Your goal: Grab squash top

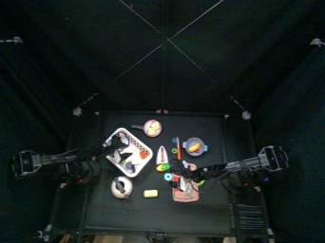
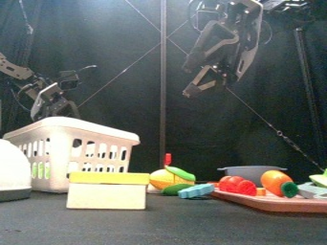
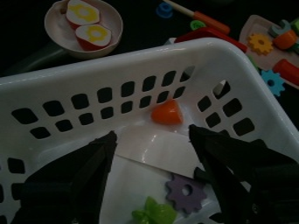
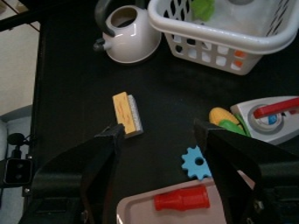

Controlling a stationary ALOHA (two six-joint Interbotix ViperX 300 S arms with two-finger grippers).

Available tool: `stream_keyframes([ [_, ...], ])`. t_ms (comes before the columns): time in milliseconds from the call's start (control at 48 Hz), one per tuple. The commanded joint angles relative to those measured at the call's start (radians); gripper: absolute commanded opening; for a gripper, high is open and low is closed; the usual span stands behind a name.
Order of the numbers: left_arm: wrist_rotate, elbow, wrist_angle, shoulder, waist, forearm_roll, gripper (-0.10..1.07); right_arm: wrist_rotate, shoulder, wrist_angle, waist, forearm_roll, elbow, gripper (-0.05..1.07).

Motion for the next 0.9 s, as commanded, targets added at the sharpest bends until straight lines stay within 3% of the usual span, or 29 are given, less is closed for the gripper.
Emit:
stream_keyframes([
  [0, 0.002, -0.028, -0.014, -0.002, -0.005, 0.000, 0.98, 0.003, -0.026, 0.009, 0.018, 0.038, 0.000, 0.95],
  [188, 0.002, -0.038, -0.040, -0.002, -0.029, 0.003, 0.98, 0.002, -0.075, 0.137, 0.077, 0.252, 0.021, 0.95],
  [479, 0.002, -0.048, -0.051, -0.002, -0.063, 0.003, 0.98, 0.018, -0.110, 0.488, 0.120, 0.538, 0.029, 0.95],
  [688, 0.005, -0.064, -0.051, -0.002, -0.061, 0.020, 0.98, 0.153, -0.104, 0.614, 0.163, 0.591, 0.054, 0.95],
  [875, 0.003, -0.077, -0.051, -0.002, -0.061, 0.048, 0.98, 0.411, -0.135, 0.709, 0.249, 0.500, 0.104, 0.95],
])
